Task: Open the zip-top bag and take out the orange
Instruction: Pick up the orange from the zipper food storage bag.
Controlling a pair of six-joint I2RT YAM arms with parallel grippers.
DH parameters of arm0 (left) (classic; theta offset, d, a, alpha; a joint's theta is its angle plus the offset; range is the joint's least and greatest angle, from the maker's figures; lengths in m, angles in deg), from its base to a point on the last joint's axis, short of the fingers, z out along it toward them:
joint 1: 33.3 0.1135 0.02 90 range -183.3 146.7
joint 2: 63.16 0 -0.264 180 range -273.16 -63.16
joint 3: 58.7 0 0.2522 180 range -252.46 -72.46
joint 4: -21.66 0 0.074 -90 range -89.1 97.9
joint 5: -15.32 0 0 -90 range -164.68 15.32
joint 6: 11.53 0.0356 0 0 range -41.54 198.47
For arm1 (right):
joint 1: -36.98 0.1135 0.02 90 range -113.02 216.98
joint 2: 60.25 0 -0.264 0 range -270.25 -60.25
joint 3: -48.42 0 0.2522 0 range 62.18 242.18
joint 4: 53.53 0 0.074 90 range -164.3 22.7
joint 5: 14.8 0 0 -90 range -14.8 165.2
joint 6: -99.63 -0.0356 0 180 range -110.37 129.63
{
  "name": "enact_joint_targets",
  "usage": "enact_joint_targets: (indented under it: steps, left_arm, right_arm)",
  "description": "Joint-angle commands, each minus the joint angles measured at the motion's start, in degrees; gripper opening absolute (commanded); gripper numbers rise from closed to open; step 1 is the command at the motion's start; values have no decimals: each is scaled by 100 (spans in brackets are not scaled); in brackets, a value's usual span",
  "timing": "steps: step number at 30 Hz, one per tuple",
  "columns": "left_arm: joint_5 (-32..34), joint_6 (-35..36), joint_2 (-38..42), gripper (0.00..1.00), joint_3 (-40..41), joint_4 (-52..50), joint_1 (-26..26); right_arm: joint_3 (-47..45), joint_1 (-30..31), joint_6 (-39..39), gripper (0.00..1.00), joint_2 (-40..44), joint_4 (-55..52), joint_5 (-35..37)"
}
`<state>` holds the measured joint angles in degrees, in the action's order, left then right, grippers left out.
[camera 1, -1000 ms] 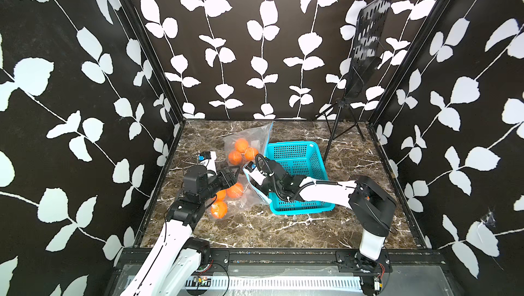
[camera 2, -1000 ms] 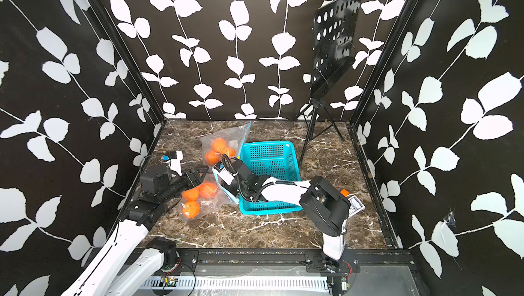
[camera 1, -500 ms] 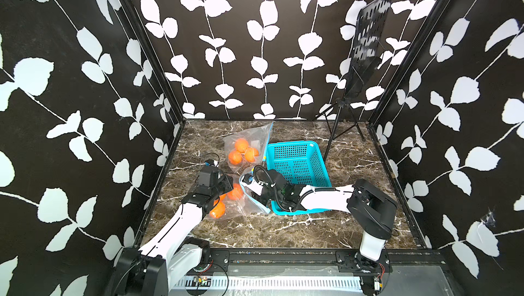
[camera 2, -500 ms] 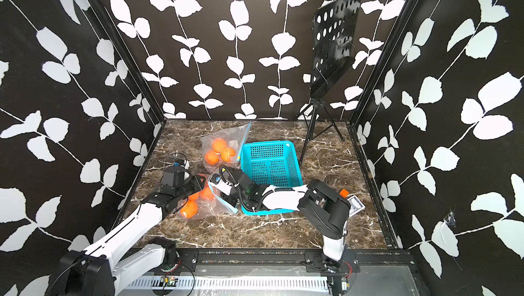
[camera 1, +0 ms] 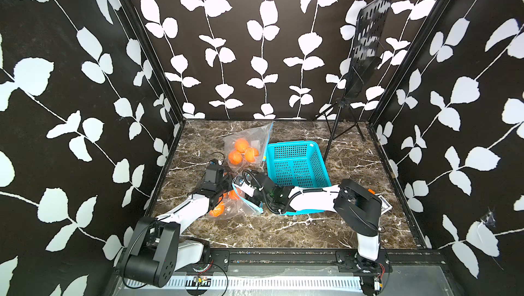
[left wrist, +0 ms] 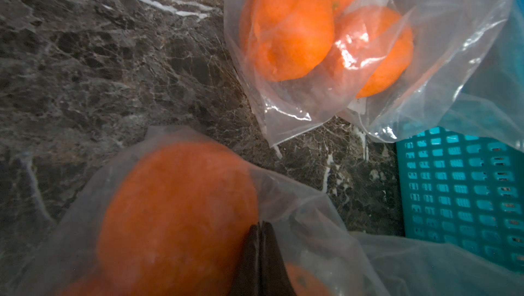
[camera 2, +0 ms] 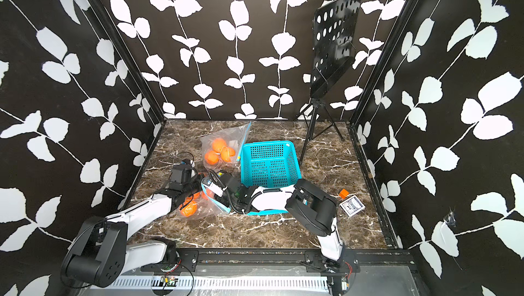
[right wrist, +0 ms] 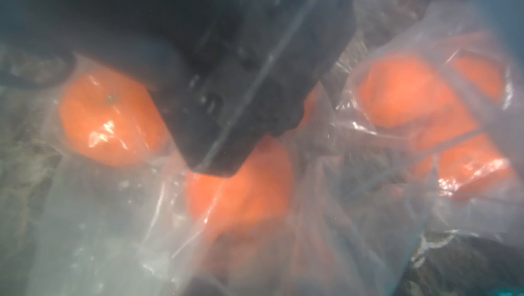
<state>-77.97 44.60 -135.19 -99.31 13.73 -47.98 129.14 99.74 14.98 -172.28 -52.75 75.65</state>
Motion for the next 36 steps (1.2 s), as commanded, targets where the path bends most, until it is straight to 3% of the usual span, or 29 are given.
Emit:
enact_joint_targets:
  steps: [1, 10, 12, 14, 22, 25, 29, 36]
  left_arm:
    - [-70, 185, -387, 0, 4, 64, 27]
    - [-609, 350, -1047, 0, 45, 526, 22]
    - [-686, 300, -1096, 0, 140, 672, 26]
    - [-895, 234, -1129, 0, 242, 862, 28]
    - [-1080, 105, -873, 0, 397, 907, 22]
    - [-1183, 47, -818, 0, 432, 956, 26]
    - [-653, 73, -868, 0, 329, 764, 39]
    - [77, 59, -868, 0, 129, 584, 53]
  right_arm:
    - [126, -163, -393, 43, -47, 122, -40]
    - [397, -198, -78, 52, -583, 446, -326]
    - [410, -225, -102, 73, -681, 652, -598]
    - [541, -228, -157, 81, -777, 694, -752]
    - [1313, -262, -191, 81, -1272, 362, -478]
    - [1359, -321, -333, 76, -1314, 237, -435]
    - [866, -304, -572, 61, -634, 96, -649]
    - [554, -175, -820, 58, -33, -854, -608]
